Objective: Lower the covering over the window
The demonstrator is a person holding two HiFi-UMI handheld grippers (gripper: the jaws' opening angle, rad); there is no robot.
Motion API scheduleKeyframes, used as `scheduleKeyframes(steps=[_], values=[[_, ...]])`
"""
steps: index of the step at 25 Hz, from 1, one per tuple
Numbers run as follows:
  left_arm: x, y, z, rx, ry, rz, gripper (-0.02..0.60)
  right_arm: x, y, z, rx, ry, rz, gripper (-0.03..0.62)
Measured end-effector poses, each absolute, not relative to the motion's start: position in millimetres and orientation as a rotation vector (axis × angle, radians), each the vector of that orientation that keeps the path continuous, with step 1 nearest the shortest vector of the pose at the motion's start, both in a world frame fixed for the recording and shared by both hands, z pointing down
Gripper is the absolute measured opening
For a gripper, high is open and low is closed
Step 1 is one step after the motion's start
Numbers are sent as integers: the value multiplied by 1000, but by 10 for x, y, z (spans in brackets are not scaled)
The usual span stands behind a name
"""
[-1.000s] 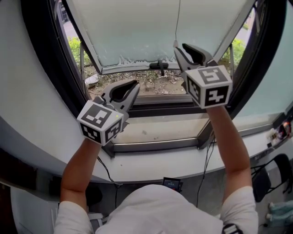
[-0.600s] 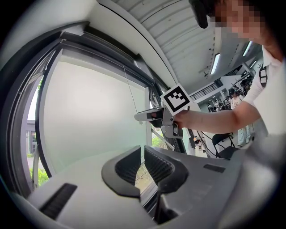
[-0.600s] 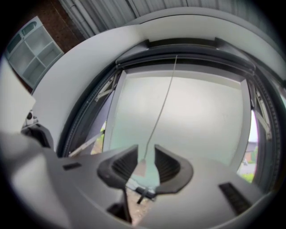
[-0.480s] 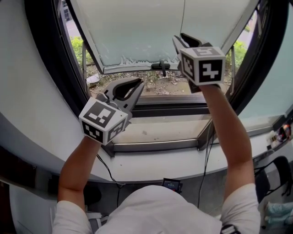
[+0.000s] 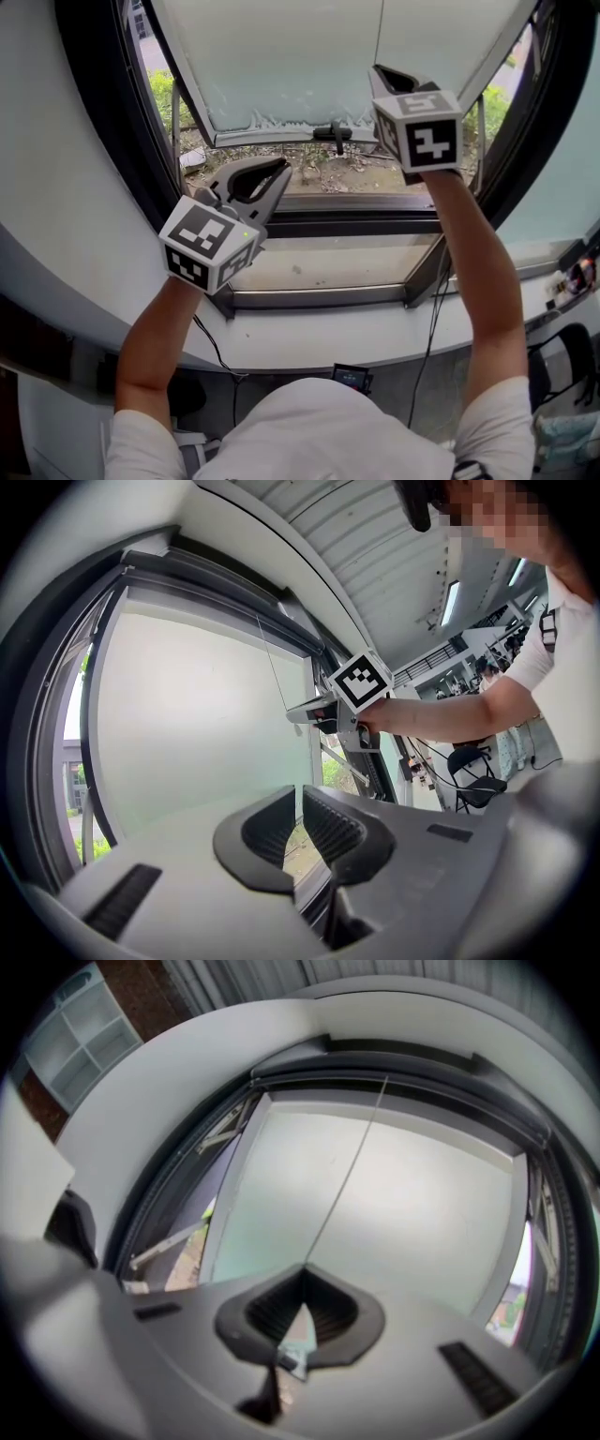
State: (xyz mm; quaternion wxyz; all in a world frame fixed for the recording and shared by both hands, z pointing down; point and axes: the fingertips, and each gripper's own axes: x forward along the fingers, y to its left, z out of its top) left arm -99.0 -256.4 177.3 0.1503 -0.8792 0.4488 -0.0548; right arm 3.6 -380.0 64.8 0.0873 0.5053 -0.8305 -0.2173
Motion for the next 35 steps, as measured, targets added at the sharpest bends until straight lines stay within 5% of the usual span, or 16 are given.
scheduleKeyframes(steps=[35], values=[[-881, -2584, 1941, -2552, 1241, -210, 31, -46, -3676, 1094, 1101, -1907, -860, 23]])
